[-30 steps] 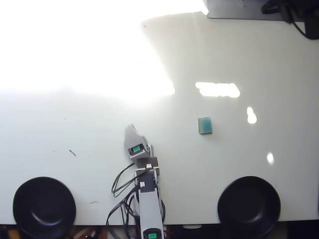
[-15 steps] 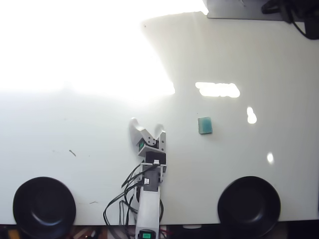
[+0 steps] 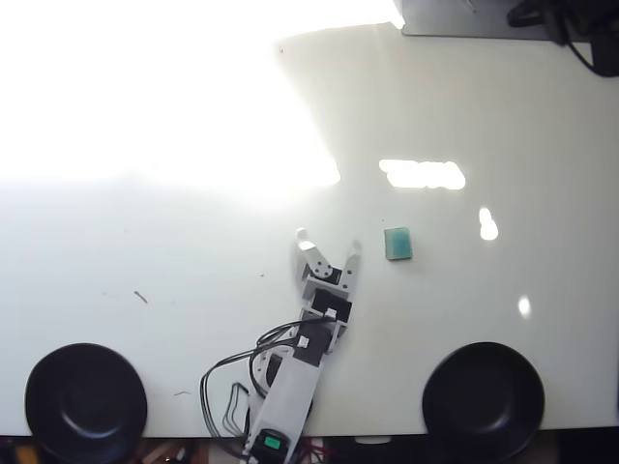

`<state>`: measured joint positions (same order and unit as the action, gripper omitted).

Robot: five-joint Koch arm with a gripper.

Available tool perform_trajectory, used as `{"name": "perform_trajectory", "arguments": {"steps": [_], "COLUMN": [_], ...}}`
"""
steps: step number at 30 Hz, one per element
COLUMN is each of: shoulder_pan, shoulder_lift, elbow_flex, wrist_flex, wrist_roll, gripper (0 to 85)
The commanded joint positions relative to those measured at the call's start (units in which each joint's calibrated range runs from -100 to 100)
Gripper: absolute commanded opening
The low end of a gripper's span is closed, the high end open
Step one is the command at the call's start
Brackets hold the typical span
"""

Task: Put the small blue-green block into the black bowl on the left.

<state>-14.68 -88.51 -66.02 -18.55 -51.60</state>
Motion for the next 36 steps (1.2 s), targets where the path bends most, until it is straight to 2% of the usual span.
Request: {"name": "perform_trajectory", "arguments": {"steps": [1, 3, 11, 19, 23, 28, 36], "shoulder_pan": [-2.0, -2.88, -4.88, -8.6, -9.77, -11.62, -12.94], "shoulder_lift": [4.15, 5.86, 9.72, 17.65, 22.58, 32.32, 47.86], "elbow_flex": [6.32, 7.06, 11.03, 11.77, 11.68, 13.16, 17.5], "wrist_flex": [9.03, 11.22, 12.11, 13.49, 13.4, 17.05, 21.75], "wrist_roll": [-3.71, -5.76, -9.38, -15.04, -15.82, -18.46, -19.54], "gripper": [46.1, 46.3, 46.7, 48.6, 49.3, 49.8, 50.2]}}
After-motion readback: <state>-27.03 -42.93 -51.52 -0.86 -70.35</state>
